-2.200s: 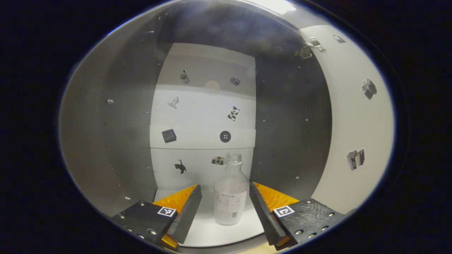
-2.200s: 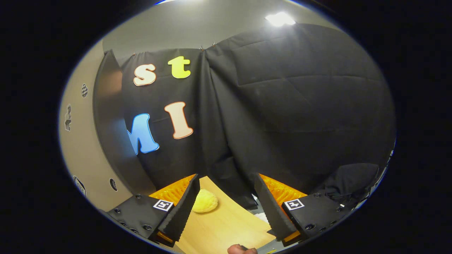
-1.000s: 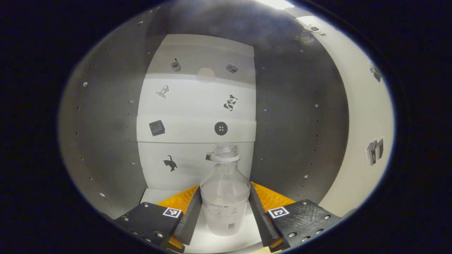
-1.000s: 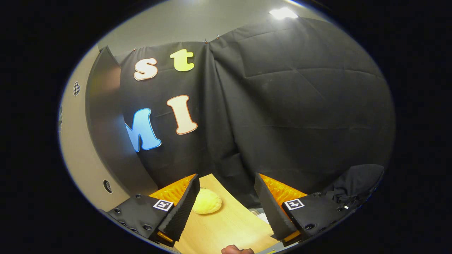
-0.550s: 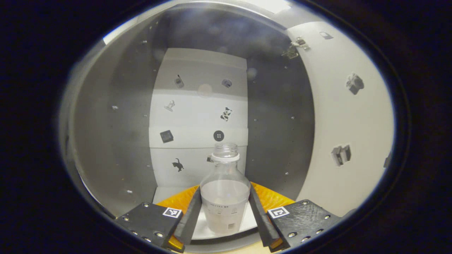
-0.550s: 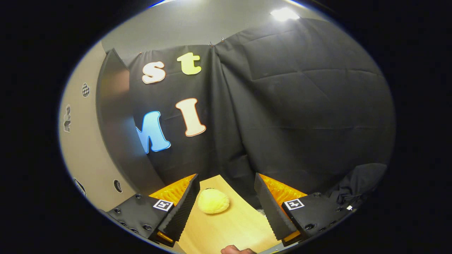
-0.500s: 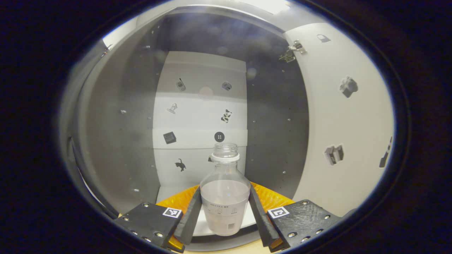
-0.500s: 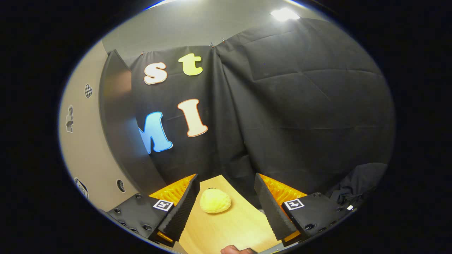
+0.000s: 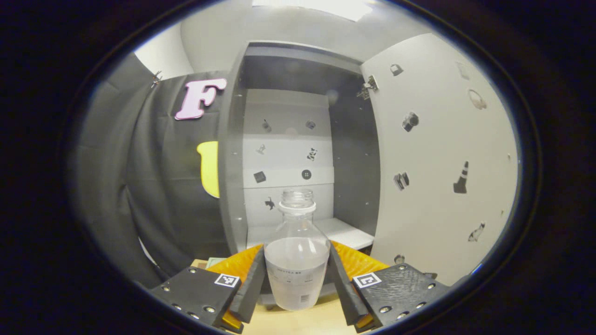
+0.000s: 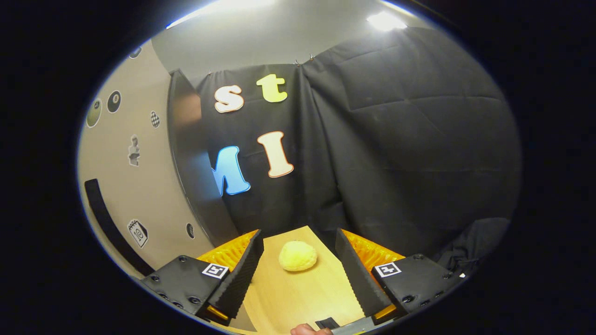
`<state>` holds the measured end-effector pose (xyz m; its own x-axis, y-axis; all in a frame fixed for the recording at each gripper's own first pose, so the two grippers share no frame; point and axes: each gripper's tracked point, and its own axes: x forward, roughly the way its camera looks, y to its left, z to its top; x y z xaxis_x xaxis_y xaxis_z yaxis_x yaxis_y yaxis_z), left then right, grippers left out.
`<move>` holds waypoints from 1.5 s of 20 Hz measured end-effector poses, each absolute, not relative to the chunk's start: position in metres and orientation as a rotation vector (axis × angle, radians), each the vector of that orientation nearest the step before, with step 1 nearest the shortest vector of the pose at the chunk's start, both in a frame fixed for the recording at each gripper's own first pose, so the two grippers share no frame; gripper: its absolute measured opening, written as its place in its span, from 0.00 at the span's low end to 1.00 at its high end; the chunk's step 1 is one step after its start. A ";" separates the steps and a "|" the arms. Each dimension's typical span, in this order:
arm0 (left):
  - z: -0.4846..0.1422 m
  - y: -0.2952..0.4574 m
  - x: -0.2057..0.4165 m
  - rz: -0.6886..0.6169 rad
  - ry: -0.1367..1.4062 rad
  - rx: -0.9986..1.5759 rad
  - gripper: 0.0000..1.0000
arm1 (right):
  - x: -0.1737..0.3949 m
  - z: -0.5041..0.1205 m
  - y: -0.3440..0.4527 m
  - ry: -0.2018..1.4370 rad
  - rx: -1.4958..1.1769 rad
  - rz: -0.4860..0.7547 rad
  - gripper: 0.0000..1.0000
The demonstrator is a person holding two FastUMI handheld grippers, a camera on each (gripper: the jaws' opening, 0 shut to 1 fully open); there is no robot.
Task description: Open the cabinet door with the right hand, grasp the bottle in the cabinet with the left hand and place it on the coaster, then close the cabinet door with the right hand.
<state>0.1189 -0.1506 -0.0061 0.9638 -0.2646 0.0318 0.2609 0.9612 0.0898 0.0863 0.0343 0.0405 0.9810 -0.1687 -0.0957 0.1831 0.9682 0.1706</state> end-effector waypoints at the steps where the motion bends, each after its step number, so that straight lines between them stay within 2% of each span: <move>1: -0.017 -0.144 0.104 -0.253 -0.042 0.087 0.73 | 0.080 0.039 0.039 0.084 0.185 -0.163 0.98; 4: -0.053 -0.124 0.069 -0.211 -0.046 0.080 0.75 | 0.064 0.036 0.047 0.099 0.191 -0.129 0.98; 5: -0.069 -0.117 0.061 -0.198 -0.044 0.077 0.71 | 0.059 0.035 0.052 0.104 0.176 -0.110 1.00; 7: -0.101 -0.104 0.041 -0.172 -0.037 0.063 0.73 | 0.049 0.034 0.054 0.105 0.127 -0.103 0.98; 10: -0.144 -0.090 0.027 -0.135 -0.049 0.034 0.72 | 0.045 0.035 0.060 0.098 0.120 -0.092 0.98; 12: -0.181 -0.084 0.023 -0.115 -0.030 0.013 0.76 | 0.049 0.029 0.068 0.122 0.155 -0.060 0.98; 13: -0.196 -0.082 0.021 -0.104 -0.022 0.004 0.75 | 0.049 0.030 0.074 0.121 0.179 -0.038 0.93; 14: -0.216 -0.081 0.019 -0.099 -0.005 -0.004 0.73 | 0.053 0.036 0.076 0.106 0.199 -0.021 0.98; 15: -0.227 -0.082 0.017 -0.100 -0.007 -0.007 0.73 | 0.053 0.039 0.074 0.094 0.203 -0.014 0.98; 23: -0.312 -0.091 0.033 -0.100 0.027 0.093 0.72 | 0.061 0.023 0.071 0.101 0.159 -0.050 0.98; 24: -0.322 -0.089 0.034 -0.100 0.038 0.111 0.74 | 0.060 0.019 0.071 0.110 0.154 -0.057 0.98; 26: -0.335 -0.089 0.032 -0.110 0.048 0.106 0.72 | 0.057 0.010 0.071 0.133 0.147 -0.069 0.98; 30: -0.354 -0.084 0.027 -0.105 0.032 0.035 0.73 | 0.051 -0.008 0.069 0.170 0.150 -0.100 0.98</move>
<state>0.0268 -0.0836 -0.3537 0.9940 -0.1040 -0.0339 0.1052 0.9939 0.0328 0.0509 0.0689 -0.0077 0.9806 -0.0863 -0.1761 0.1117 0.9838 0.1401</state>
